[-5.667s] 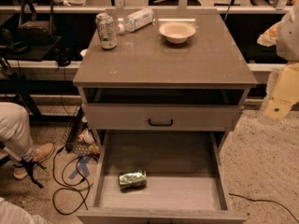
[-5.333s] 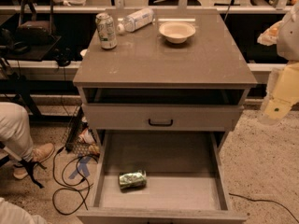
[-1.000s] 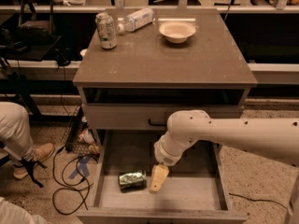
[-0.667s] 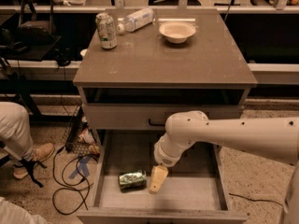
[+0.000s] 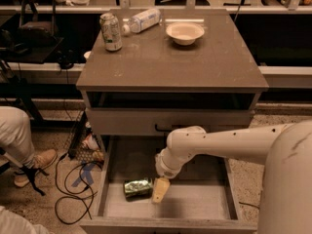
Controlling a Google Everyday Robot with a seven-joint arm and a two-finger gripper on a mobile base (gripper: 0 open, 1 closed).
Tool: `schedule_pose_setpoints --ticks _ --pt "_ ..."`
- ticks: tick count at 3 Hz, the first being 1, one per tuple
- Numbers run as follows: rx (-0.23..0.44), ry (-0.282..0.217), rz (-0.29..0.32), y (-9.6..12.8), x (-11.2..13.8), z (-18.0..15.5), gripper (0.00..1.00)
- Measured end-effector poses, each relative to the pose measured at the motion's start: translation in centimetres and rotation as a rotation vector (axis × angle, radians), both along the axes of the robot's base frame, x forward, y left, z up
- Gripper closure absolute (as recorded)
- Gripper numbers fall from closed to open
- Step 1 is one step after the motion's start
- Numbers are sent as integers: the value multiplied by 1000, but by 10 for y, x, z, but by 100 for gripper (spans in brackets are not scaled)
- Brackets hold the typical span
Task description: Pick green can from middle drawer and place on counter
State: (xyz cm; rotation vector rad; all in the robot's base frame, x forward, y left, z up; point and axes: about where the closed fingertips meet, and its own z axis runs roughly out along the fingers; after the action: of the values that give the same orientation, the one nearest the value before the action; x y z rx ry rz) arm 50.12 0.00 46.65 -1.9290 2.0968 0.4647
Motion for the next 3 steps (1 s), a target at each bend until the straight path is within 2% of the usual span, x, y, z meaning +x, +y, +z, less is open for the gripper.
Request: schedule_pose_setpoints --ticks 1,3 --pt "30 9 30 10 3 -37 0" --pt "27 15 56 30 -2 -69 0"
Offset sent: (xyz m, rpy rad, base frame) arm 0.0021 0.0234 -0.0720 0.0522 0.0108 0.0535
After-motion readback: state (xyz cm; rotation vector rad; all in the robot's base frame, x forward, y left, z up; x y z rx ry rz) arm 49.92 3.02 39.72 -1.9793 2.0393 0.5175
